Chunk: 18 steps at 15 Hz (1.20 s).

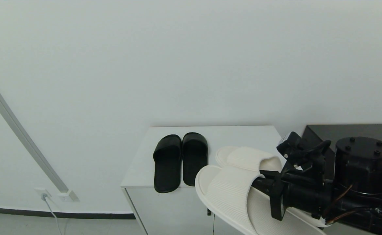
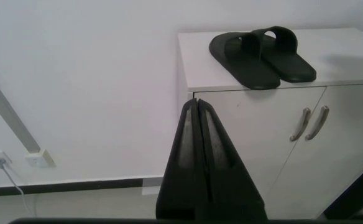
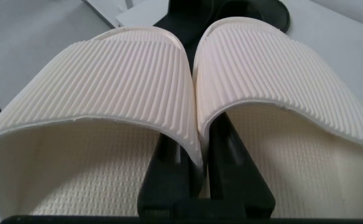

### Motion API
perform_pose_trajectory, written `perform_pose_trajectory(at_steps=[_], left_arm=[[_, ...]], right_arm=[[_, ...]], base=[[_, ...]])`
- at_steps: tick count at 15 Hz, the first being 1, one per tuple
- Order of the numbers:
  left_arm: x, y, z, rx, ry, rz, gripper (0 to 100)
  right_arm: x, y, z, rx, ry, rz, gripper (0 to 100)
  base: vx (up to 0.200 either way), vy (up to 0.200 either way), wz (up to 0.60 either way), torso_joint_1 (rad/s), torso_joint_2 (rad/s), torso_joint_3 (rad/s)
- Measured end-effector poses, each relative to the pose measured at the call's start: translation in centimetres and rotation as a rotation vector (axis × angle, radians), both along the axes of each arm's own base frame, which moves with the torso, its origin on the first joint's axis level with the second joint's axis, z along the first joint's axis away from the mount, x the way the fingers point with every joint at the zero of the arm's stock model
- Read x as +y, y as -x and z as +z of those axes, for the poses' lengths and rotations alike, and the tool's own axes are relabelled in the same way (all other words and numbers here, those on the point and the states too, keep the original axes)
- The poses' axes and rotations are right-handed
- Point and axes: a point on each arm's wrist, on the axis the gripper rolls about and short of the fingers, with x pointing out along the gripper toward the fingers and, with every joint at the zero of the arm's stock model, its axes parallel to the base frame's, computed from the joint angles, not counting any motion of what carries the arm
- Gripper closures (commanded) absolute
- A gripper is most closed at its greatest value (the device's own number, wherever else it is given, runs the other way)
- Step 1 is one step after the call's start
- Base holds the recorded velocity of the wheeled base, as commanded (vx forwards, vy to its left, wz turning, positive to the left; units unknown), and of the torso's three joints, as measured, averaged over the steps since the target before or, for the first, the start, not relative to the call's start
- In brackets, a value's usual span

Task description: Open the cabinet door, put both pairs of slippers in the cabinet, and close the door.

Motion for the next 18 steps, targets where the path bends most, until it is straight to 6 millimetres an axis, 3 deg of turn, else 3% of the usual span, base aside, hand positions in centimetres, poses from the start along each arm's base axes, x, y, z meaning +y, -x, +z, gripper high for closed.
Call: perform_pose_trajectory(at_steps=[10,18], left_arm=[[0.00,0.00,0.00,0.000,0.000,0.000,100],[0.00,0.00,0.00,0.000,0.000,0.000,100]], right_arm=[[-0.34,0.46,-0.56,0.010,0.015,0.030,100],[-0.54,0.69,-0.99,0.011,0.034,0.033,100]], base=[[-0.180,0.000,0.00,-0.001,0.00,0.002],[0.000,0.000,0.00,0.000,0.00,0.000]])
